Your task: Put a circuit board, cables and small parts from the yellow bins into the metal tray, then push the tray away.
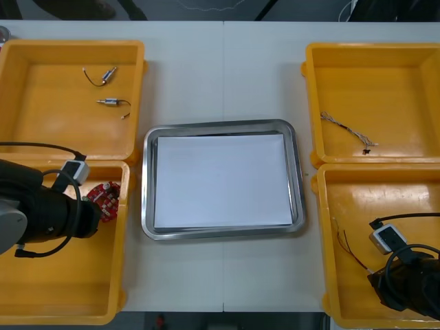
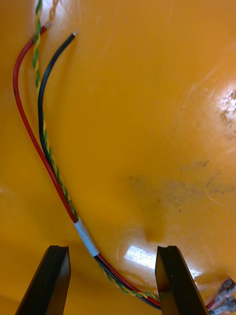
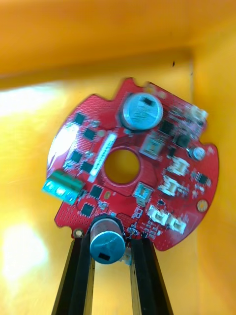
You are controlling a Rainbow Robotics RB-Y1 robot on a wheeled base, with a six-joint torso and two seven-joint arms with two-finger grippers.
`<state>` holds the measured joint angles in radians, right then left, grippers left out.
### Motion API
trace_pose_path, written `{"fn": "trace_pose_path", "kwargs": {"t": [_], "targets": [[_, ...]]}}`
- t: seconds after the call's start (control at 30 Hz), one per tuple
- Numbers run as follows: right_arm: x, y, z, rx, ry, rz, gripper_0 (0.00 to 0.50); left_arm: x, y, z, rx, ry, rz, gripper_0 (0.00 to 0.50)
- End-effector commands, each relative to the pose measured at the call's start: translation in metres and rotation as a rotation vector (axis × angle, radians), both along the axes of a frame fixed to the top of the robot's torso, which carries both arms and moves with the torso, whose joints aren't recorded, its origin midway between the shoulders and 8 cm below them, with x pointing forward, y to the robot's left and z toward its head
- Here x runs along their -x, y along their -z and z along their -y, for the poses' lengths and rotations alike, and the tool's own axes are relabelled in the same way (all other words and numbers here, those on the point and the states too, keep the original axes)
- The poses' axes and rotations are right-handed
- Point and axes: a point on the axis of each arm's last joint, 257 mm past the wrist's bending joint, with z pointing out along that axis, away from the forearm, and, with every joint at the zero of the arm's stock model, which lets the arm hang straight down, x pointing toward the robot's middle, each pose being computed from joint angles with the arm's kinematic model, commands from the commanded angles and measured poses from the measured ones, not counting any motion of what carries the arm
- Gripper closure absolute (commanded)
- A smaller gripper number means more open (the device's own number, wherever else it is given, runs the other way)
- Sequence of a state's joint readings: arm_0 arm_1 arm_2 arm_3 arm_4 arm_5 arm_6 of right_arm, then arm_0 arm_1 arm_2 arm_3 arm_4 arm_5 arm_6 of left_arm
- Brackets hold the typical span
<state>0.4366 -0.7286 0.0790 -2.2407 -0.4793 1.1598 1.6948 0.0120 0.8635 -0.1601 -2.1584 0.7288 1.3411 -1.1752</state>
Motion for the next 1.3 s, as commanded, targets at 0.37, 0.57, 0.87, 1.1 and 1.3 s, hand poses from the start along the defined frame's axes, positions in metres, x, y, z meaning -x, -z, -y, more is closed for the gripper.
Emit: {"fn": "trace_pose_path", "kwargs": {"t": [0.37, 0.57, 0.87, 1.1, 1.3], "targets": [[0.01, 0.021, 0.0, 0.045, -0.074, -0.01, 0.0, 0.001, -0.093, -0.008, -0.033, -0.006, 0.088, 0.498], [0.012, 0.022, 0.0, 0.047, -0.077, -0.015, 0.0, 0.0, -0.096, -0.008, -0.035, -0.004, 0.097, 0.498], [0.012, 0.022, 0.003, 0.06, -0.078, -0.015, 0.5, -0.001, -0.097, -0.009, -0.036, -0.006, 0.1, 0.498], [0.004, 0.017, 0.009, 0.08, -0.072, 0.007, 0.5, -0.001, -0.097, -0.009, -0.037, -0.007, 0.101, 0.411], [-0.017, -0.011, 0.017, 0.098, -0.054, 0.058, 0.5, 0.001, -0.093, -0.012, -0.048, 0.0, 0.094, 0.0]]}}
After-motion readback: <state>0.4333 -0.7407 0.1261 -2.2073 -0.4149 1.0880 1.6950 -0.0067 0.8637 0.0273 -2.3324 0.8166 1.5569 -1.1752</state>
